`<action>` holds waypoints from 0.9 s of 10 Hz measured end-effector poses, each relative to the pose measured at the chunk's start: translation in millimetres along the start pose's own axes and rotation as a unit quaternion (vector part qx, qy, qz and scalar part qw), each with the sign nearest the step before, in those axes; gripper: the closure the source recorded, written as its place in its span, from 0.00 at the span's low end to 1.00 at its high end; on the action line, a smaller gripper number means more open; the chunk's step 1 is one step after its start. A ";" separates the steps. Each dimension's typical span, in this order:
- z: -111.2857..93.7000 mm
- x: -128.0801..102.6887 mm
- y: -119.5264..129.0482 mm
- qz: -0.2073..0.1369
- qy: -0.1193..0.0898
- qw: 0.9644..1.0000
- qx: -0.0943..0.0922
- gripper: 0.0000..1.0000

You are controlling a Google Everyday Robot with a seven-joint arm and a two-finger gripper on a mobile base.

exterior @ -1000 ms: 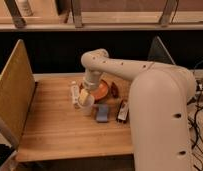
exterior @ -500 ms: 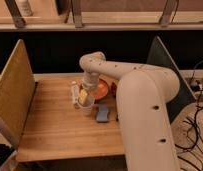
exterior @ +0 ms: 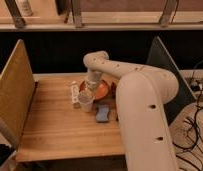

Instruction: Place the ceramic cup in the ceramic bowl

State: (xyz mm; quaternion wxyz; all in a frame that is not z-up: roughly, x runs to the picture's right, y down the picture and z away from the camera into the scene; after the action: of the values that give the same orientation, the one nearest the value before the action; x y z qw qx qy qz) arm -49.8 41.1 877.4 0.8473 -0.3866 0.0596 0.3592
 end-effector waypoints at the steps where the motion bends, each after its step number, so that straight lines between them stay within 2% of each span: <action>1: -6.9 7.7 1.6 0.001 -0.001 1.000 -0.006 1.00; 3: -28.2 32.1 14.6 -0.008 0.002 1.000 -0.026 1.00; 5: -53.4 50.2 25.2 -0.027 0.001 0.999 -0.031 1.00; 6: -81.0 58.5 30.1 -0.045 -0.009 0.999 -0.023 1.00; 7: -96.9 59.2 30.4 -0.054 -0.018 0.998 -0.014 1.00; 8: -122.6 49.5 30.5 -0.071 -0.035 0.997 0.008 1.00; 9: -139.2 37.5 33.0 -0.086 -0.046 0.995 0.025 1.00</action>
State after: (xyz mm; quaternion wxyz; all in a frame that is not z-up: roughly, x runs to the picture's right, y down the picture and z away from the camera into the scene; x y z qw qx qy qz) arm -19.2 -20.3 746.4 0.8862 -0.3522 -0.0037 0.3010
